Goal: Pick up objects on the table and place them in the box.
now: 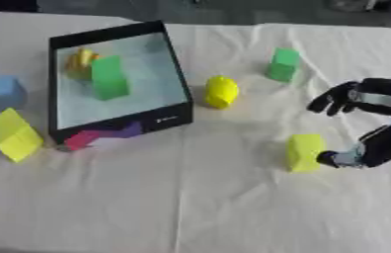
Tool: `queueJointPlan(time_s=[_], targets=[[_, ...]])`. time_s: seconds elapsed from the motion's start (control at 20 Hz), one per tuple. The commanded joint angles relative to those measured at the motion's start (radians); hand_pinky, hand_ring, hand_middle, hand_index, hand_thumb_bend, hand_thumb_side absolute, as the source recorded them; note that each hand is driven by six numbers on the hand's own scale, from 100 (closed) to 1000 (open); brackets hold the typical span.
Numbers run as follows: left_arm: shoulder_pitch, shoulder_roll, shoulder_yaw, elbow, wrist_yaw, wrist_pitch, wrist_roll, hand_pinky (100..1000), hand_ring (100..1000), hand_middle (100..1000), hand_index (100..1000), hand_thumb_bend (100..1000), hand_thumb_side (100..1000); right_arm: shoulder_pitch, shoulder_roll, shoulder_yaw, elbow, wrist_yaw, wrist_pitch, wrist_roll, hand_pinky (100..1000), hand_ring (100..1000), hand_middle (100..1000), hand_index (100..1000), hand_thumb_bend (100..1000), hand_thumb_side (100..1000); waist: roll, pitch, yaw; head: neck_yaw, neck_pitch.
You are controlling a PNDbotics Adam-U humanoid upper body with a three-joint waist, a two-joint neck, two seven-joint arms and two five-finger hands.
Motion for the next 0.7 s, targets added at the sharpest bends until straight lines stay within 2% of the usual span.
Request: queueJointPlan(time_s=[0.05,0.3,0.7], targets=[[-0.015,0.021,0.001,-0.017,-0.003,-0.002,-0.005,728,774,761,807,111,812,-0.024,0.001,0.014,0.022,0.054,-0.001,0.005,850,838,826,891,450,377,-0.008,-0.019,0.002,-0.006,-0.009],[-0.014,0.02,0.001,-0.018,-0.003,-0.001,-0.005,728,774,760,807,111,812,-0.055,0.048,0.043,0.081,0.137,-0.007,-0.008,842,823,814,887,452,426,-0.006,-0.018,0.002,-0.006,-0.007],[-0.012,0.02,0.0,-0.018,-0.002,0.0,-0.007,728,774,760,806,109,813,-0.075,0.077,0.069,0.151,0.196,-0.037,-0.002,835,806,797,879,452,459,-0.003,-0.015,0.0,-0.01,-0.005]])
